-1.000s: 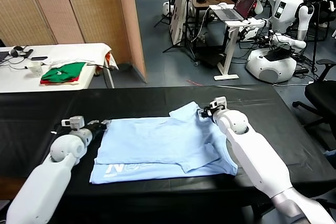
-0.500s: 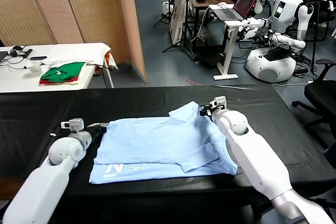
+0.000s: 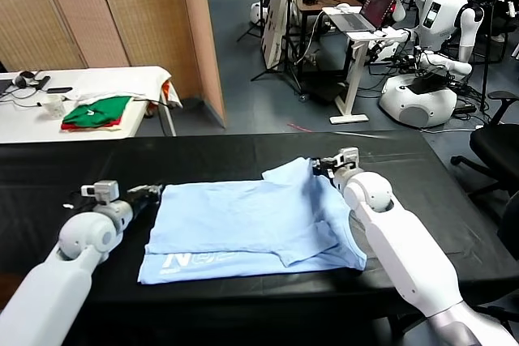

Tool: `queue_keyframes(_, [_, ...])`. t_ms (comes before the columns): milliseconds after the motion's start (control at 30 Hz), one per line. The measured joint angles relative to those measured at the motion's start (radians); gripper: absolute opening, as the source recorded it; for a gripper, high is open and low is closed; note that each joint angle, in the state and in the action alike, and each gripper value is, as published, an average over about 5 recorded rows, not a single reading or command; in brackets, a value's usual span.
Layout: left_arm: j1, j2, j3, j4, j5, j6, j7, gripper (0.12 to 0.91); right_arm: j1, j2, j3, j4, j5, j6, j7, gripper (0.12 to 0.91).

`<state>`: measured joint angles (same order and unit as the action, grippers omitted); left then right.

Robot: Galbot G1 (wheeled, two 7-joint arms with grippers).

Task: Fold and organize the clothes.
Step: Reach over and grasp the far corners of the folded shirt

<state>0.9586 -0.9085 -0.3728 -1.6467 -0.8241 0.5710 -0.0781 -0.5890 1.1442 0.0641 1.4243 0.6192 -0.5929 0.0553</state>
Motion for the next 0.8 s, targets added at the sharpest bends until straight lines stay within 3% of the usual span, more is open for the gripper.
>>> queue_keyframes(67, [-0.013,-0.013,0.008,0.02,-0.002,0.003,-0.007,0.252,0.002,-0.001,-0.002,0.0,0.0,-0.001,0.0,0.14])
queue_keyframes(333, [-0.049,-0.05,0.031,0.088,0.01,0.009,-0.013,0.746,0.002,-0.005,-0.001,-0.002,0.0,-0.002,-0.001,0.14])
queue_keyframes(433, [-0.051,-0.053,0.034,0.095,0.017,0.009,-0.011,0.813,0.001,-0.003,0.0,-0.002,0.0,-0.002,-0.001,0.14])
queue_keyframes(533, [-0.05,-0.053,0.035,0.097,0.02,0.008,-0.009,0.685,0.001,-0.001,0.0,-0.003,0.0,-0.002,-0.001,0.14])
queue_keyframes(800, [-0.046,-0.044,0.036,0.089,0.019,0.009,0.004,0.205,0.008,0.001,0.004,-0.008,0.0,0.003,-0.002,0.14])
